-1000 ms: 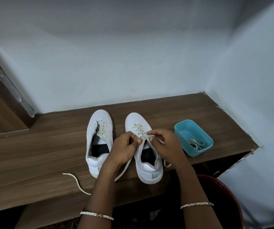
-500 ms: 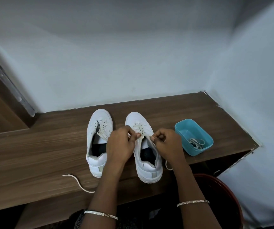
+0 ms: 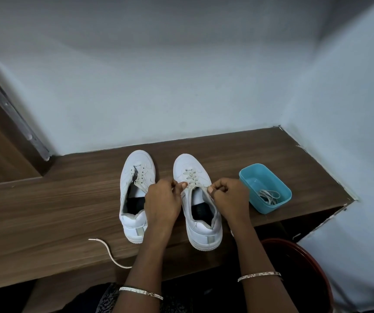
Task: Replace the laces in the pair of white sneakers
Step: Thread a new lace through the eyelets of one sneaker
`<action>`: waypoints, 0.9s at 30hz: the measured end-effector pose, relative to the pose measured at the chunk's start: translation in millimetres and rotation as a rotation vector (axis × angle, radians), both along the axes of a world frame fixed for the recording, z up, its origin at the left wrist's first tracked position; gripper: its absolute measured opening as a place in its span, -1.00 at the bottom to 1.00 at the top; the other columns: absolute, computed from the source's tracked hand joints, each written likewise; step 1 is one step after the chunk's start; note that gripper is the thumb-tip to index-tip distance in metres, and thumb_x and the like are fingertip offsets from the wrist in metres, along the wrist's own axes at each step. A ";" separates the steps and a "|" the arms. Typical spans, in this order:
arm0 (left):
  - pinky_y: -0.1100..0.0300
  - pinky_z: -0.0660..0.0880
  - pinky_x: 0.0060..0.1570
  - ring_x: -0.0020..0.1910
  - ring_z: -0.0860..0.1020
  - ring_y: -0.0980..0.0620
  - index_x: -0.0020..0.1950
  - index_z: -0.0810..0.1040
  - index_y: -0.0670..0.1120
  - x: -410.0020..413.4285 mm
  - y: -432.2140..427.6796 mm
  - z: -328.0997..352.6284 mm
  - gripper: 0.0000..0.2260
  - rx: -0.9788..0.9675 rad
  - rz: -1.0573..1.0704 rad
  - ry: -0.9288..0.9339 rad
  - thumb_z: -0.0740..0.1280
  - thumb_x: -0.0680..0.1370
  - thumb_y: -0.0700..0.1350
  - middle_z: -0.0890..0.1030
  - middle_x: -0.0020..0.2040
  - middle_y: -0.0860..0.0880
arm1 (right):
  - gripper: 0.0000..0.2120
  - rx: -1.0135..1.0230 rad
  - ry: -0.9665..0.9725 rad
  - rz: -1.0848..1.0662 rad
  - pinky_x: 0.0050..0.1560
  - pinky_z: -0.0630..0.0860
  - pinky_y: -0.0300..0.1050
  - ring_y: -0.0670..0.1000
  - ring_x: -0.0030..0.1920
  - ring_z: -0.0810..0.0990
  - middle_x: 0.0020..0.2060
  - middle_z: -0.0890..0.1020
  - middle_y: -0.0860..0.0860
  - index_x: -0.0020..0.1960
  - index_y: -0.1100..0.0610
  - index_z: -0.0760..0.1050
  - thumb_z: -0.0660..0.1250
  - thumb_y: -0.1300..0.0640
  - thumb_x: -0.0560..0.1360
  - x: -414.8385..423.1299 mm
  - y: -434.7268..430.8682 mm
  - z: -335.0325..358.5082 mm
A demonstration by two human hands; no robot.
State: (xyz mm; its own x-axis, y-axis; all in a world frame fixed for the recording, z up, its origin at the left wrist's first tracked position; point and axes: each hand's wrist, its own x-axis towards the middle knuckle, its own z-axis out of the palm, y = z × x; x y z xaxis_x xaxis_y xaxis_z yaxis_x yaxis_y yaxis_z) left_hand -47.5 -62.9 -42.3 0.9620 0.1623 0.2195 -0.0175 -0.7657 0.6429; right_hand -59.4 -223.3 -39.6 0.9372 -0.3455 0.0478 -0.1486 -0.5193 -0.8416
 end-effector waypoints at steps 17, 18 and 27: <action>0.18 0.41 -0.20 -0.19 0.52 0.16 -0.17 0.65 -0.05 -9.1 -12.3 36.0 -0.73 -0.944 -0.334 0.128 0.28 0.61 0.04 0.69 -0.01 0.01 | -0.77 1.013 -0.193 0.166 -0.12 0.63 -0.14 0.00 -0.10 0.70 -0.10 0.71 0.11 -0.10 0.25 0.59 0.27 0.14 0.62 -5.5 7.6 37.4; 0.19 0.41 -0.22 -0.19 0.51 0.12 -0.16 0.66 -0.07 -9.8 -12.6 37.1 -0.72 -0.965 -0.362 0.122 0.27 0.62 0.03 0.70 -0.01 -0.03 | -0.75 1.085 -0.202 0.177 -0.07 0.64 -0.04 0.07 -0.06 0.70 -0.06 0.70 0.18 -0.12 0.26 0.58 0.26 0.14 0.63 -6.2 8.7 40.6; 0.32 0.29 -0.52 -0.53 0.36 0.04 -0.08 0.54 -0.24 -9.1 -21.6 31.9 -0.68 -1.110 -0.422 0.288 0.19 0.67 -0.02 0.56 -0.37 -0.15 | -0.73 1.214 -0.173 0.217 -0.32 0.61 -0.08 0.12 -0.25 0.64 -0.17 0.64 0.29 0.01 0.42 0.58 0.21 0.22 0.62 -10.8 12.6 51.6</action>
